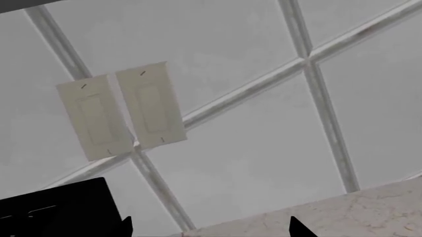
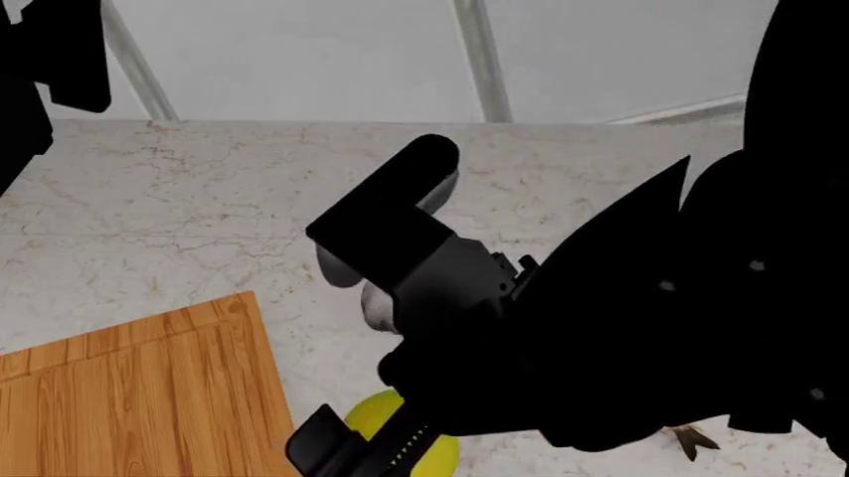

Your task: Clear the non-vegetable object off the cutting board and place the vegetables onto it.

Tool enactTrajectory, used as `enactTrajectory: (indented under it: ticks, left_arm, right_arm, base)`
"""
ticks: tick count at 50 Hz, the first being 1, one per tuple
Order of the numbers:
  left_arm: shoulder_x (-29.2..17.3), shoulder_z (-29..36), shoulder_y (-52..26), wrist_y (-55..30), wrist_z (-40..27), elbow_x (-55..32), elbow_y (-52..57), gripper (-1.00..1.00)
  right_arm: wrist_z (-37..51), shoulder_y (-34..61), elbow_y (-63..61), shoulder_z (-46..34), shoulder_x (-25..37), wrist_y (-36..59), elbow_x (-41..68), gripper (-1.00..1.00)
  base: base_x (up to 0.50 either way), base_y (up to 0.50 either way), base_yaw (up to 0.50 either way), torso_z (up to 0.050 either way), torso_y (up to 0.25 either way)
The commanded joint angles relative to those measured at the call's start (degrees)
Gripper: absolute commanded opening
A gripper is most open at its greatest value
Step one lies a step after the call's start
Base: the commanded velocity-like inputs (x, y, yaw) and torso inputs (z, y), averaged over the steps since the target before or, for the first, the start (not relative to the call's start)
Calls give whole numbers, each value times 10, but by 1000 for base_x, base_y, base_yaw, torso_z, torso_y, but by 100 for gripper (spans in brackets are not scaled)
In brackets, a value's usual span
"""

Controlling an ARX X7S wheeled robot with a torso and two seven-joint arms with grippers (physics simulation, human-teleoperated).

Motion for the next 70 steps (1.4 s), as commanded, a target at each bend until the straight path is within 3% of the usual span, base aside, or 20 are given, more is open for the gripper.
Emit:
enactTrajectory:
  ticks: [1,25,26,45,60,70]
  left_arm:
    - [9,-15,4,2,14,4,0,100]
    - [10,-17,0,-8,4,-7,8,100]
    - [10,-17,-1,-8,4,-7,9,100]
    - [11,-20,-9,-15,-3,-17,11,100]
    - [9,-18,-19,-14,-6,-22,6,100]
    - [5,-21,-20,-19,-10,-28,11,100]
  right_arm:
    - [-35,-23,12,1,-14,-13,-32,100]
    - [-44,-71,12,-19,3,-23,-32,100]
    - [-39,-67,13,-18,4,-21,-30,-100]
    - [21,36,-28,18,-2,8,64,-100]
    - [35,53,-60,21,-59,-5,95,-100]
    - [-36,65,-27,17,-111,-2,29,-100]
  base:
    - [0,0,0,0,0]
    - [0,0,0,0,0]
    - [0,0,0,0,0]
    - [0,0,0,0,0]
    - [0,0,0,0,0]
    - [0,0,0,0,0]
